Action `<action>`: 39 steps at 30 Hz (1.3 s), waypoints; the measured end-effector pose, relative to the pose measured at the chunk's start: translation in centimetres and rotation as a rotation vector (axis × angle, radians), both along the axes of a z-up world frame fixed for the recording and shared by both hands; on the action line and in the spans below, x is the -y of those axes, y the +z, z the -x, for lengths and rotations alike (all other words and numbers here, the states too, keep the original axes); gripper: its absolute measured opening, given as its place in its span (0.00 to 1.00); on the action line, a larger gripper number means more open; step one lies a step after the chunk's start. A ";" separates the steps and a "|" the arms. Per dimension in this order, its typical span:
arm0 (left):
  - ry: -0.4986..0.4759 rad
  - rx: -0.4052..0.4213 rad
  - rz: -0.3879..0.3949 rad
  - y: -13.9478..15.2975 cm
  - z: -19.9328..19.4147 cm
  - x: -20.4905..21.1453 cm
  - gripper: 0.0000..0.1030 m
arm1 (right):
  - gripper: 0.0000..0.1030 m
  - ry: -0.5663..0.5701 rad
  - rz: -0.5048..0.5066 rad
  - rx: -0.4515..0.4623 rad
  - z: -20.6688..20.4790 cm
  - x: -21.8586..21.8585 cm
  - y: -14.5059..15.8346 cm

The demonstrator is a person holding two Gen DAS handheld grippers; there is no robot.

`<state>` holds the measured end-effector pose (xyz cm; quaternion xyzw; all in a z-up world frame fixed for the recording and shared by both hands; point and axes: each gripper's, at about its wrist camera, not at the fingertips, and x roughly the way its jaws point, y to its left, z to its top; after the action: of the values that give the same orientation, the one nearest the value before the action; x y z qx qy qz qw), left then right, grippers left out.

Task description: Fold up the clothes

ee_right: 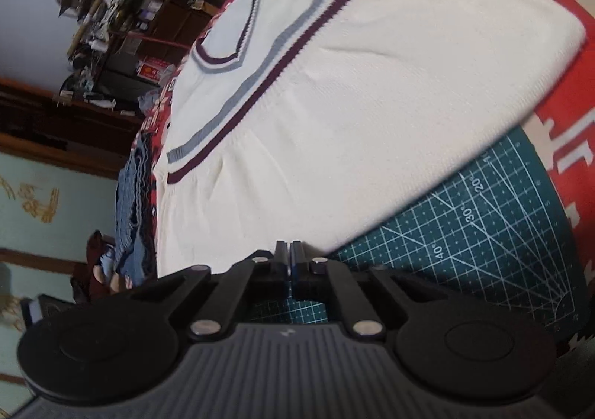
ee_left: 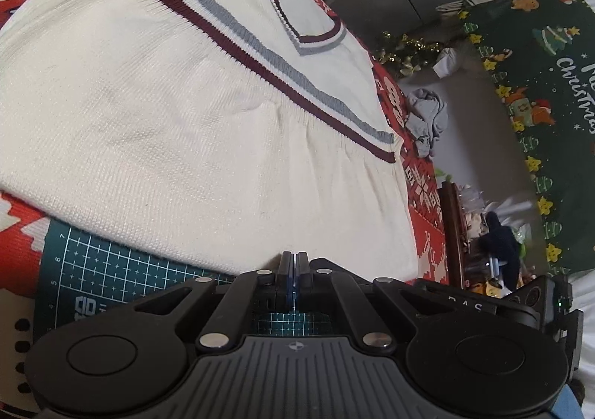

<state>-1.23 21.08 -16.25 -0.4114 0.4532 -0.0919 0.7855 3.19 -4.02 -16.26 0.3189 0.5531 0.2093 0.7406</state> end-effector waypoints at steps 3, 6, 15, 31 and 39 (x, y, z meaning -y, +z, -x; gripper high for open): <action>0.044 -0.008 -0.008 0.2 0.3 -0.8 0.00 | 0.00 -0.035 0.034 0.008 0.0 0.4 0.3; 0.109 -0.024 -0.004 0.3 0.9 -2.1 0.00 | 0.00 -0.112 0.047 -0.006 0.1 1.9 0.4; 0.381 -0.080 0.052 0.8 4.1 -6.8 0.00 | 0.03 -0.399 0.112 -0.034 -0.4 7.8 1.4; 0.358 -0.265 -0.290 4.2 2.9 -9.7 0.02 | 0.06 -0.573 0.214 -0.071 -3.9 14.5 2.2; 0.351 -0.298 -0.388 6.5 2.7 -12.4 0.02 | 0.07 -0.446 0.286 -0.009 -5.1 15.2 4.3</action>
<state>-3.97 33.50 -9.71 -0.3347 0.4945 0.1951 0.7781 8.27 -19.17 -11.96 0.3258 0.4963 -0.0410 0.8037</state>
